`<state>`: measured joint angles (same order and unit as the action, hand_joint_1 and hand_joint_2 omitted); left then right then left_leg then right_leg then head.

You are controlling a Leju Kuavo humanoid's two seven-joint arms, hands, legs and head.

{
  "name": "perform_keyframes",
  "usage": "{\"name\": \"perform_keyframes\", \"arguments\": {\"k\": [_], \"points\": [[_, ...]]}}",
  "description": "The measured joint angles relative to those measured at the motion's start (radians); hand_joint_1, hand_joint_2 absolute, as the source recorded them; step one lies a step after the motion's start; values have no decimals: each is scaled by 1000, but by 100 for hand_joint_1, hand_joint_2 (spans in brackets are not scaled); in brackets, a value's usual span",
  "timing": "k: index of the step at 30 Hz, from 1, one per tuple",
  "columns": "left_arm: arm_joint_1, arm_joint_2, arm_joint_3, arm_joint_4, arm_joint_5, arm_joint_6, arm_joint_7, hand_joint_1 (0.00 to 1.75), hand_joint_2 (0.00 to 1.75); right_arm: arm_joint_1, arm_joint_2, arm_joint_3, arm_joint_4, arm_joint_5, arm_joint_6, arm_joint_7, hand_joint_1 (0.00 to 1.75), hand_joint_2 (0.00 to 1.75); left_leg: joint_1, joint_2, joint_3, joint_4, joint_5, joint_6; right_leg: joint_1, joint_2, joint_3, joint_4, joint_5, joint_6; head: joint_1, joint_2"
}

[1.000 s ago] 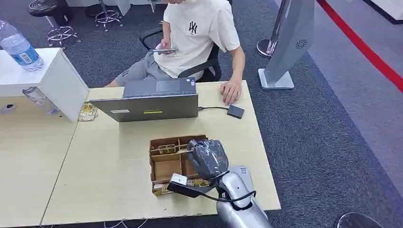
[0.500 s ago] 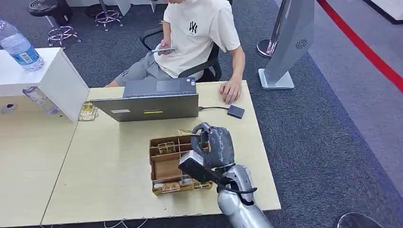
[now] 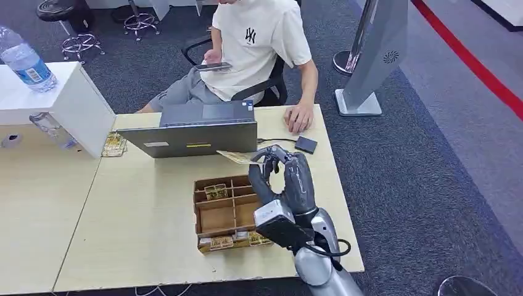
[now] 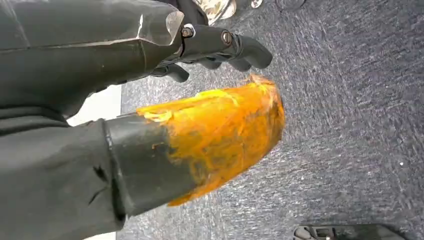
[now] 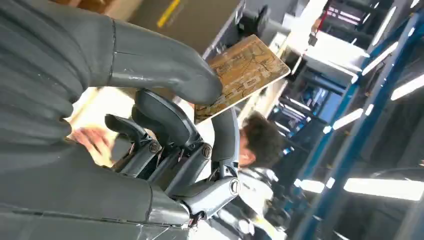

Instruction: Pass the card to the sensor for recognition and then transmit it.

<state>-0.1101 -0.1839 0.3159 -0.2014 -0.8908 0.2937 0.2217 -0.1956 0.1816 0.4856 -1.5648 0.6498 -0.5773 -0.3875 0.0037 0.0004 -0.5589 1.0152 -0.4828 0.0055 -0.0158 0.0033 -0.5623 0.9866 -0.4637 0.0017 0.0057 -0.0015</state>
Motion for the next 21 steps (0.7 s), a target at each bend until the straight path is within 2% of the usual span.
{"name": "perform_keyframes", "arguments": {"k": [8, 14, 21], "points": [[-14, -10, 0, 0, -45, -69, 43, 0, 0, -169, 19, 43, 146, 278, -105, 97, 175, 175, 0, 0, 0, 0, 1, 0, 0, 0, 0, 0, 1, 0, 0, 0], [-13, -20, 0, 0, -43, -130, 75, 0, 0, -304, 65, 45, 309, 391, -112, 128, 175, 175, 0, 0, 0, 0, 1, 0, 0, 0, 0, 1, 1, 0, 0, 0], [1, -29, 0, 0, -46, -180, 134, 0, 0, -375, 129, 11, 444, 558, -113, 148, 175, 175, 0, 0, -1, 0, 1, 0, 0, 0, 0, 1, 1, 0, 0, 0]]}}
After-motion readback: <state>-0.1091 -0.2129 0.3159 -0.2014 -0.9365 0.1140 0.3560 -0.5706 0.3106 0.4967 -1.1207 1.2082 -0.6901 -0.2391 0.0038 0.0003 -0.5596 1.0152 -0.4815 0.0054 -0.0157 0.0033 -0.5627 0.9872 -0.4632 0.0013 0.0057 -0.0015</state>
